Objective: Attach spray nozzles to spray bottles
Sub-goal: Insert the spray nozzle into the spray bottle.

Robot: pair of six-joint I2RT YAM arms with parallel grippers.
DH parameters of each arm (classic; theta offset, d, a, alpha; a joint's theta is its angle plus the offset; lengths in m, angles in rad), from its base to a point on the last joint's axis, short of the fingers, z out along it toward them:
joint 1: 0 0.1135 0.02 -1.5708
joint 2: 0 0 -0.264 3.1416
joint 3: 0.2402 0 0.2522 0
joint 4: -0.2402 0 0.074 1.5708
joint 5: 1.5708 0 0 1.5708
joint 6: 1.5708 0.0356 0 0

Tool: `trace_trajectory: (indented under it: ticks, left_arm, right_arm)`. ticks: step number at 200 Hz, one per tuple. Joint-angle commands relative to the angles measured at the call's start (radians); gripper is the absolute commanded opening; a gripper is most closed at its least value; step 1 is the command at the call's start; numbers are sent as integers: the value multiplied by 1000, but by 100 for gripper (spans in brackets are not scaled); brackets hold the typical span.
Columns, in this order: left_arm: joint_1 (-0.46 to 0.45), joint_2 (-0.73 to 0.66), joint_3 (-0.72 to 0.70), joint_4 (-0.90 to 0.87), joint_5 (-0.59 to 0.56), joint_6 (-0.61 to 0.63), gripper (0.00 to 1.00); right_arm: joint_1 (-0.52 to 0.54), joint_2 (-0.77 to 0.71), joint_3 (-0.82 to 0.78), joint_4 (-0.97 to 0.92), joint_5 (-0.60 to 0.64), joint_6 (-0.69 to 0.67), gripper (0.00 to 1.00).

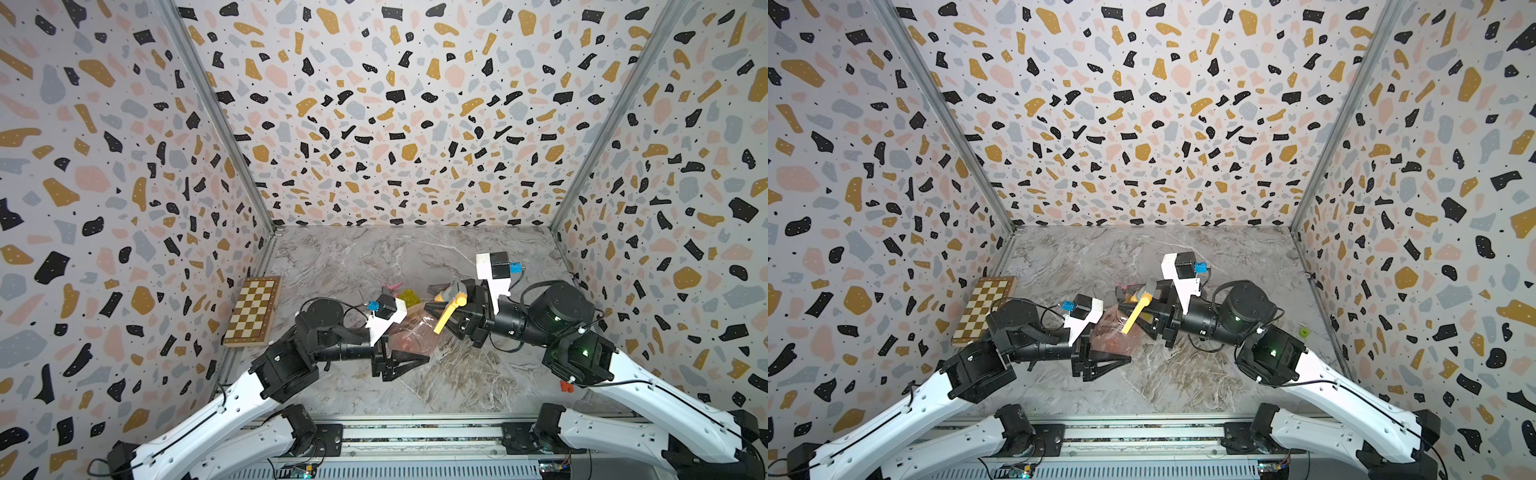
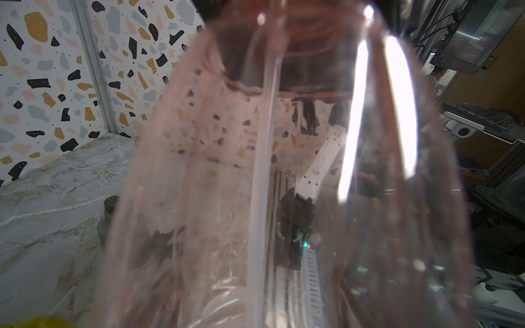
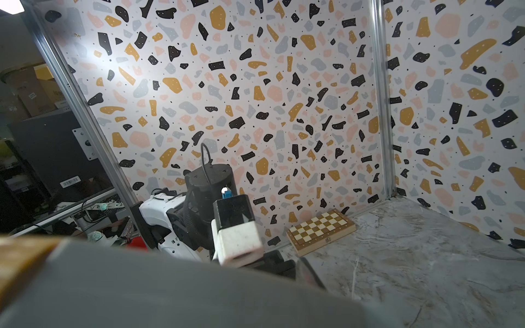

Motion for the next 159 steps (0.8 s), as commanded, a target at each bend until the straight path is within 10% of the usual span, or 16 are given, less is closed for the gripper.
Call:
trace_trajectory:
  ticks: [1,159]
  left_arm:
    - [1,1,27,60,28,5,0]
    - [0,-42,-1,31,-30,26,0]
  right_arm:
    - [9,1,12,51,-12,10,44]
    - [24,-50,47,-61,57,-28,57]
